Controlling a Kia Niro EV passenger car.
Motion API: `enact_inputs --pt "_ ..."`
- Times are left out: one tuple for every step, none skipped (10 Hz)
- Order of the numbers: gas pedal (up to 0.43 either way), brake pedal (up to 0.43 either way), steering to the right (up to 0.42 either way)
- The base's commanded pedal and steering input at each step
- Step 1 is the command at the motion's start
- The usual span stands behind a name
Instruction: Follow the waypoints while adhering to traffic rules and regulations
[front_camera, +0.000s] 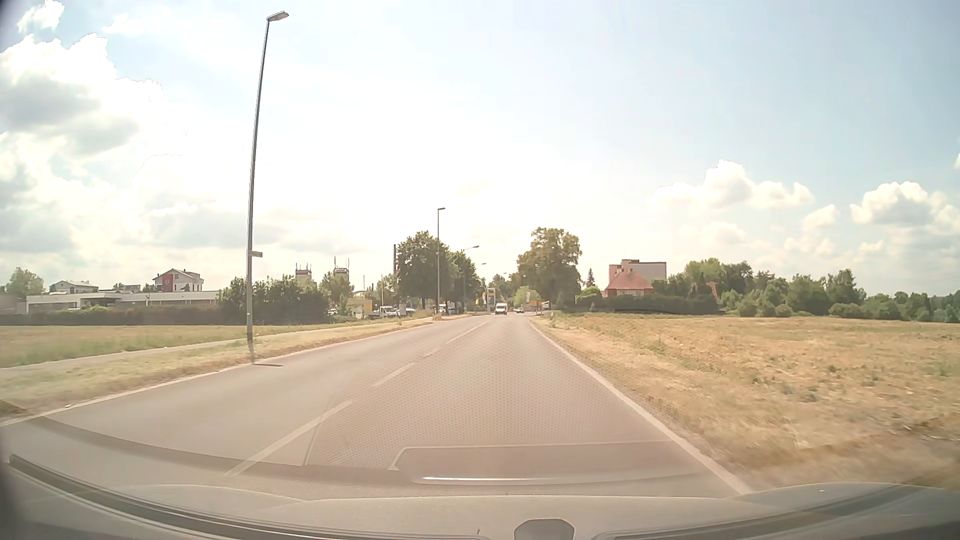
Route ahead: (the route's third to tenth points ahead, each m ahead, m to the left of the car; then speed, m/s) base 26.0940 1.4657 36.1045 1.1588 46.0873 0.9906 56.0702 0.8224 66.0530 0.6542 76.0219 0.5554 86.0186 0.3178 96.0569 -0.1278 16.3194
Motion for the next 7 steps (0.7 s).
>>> enact_inputs --pt "0.157 0.0 -0.001" --pt "0.157 0.0 -0.001" --pt "0.138 0.0 -0.001" --pt "0.138 0.0 0.0" --pt "0.118 0.0 0.001" --pt "0.118 0.0 0.001" --pt "0.11 0.0 0.001"
